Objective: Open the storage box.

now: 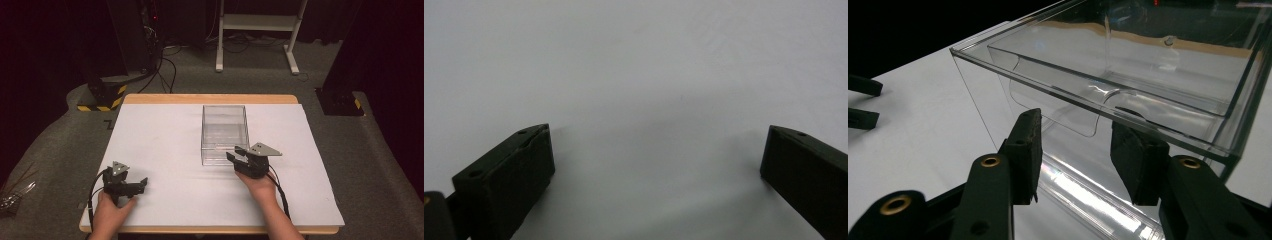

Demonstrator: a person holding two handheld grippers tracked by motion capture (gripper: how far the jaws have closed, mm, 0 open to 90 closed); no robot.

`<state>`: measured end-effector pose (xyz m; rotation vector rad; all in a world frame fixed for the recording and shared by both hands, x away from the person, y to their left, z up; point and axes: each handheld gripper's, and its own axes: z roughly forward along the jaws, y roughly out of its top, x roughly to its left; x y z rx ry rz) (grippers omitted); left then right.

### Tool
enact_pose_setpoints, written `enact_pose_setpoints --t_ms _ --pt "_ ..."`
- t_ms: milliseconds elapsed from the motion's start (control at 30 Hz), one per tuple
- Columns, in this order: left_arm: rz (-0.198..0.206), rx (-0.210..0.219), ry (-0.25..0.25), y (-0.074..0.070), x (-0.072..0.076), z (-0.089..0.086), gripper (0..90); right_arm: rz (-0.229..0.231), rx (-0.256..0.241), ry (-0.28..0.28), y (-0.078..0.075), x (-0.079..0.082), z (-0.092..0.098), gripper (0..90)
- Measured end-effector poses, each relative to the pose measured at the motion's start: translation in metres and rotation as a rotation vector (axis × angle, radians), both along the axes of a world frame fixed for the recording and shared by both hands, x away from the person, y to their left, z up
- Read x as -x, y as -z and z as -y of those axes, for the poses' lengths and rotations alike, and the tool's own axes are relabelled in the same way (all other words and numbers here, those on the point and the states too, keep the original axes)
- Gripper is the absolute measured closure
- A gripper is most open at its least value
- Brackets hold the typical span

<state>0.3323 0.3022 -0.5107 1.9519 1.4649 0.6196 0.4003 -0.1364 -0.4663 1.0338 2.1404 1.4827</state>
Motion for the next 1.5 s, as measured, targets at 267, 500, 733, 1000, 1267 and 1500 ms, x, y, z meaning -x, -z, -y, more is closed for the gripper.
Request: enact_pose_setpoints --t_ms 267,500,733,1000,1267,1500 --pt "0.000 0.001 0.000 0.000 0.000 0.000 0.8 -0.002 -0.008 -0.039 0.004 -0.004 0.000 62.4" --pt "0.000 0.001 0.000 0.000 0.000 0.000 0.9 0.011 -0.003 -0.062 0.003 -0.005 0.000 67.7" --pt "0.000 0.001 0.000 0.000 0.000 0.000 0.8 0.019 -0.006 -0.089 0.005 -0.009 0.003 72.5" --pt "0.001 0.000 0.000 0.000 0.000 0.000 0.9 0.012 -0.006 -0.118 0.004 -0.010 0.008 77.1" --pt "0.001 0.000 0.000 0.000 0.000 0.000 0.9 0.016 -0.002 -0.129 0.004 -0.006 0.012 80.1" --pt "0.000 0.000 0.000 0.000 0.000 0.000 0.9 0.018 -0.006 -0.142 0.004 0.001 0.016 81.8"
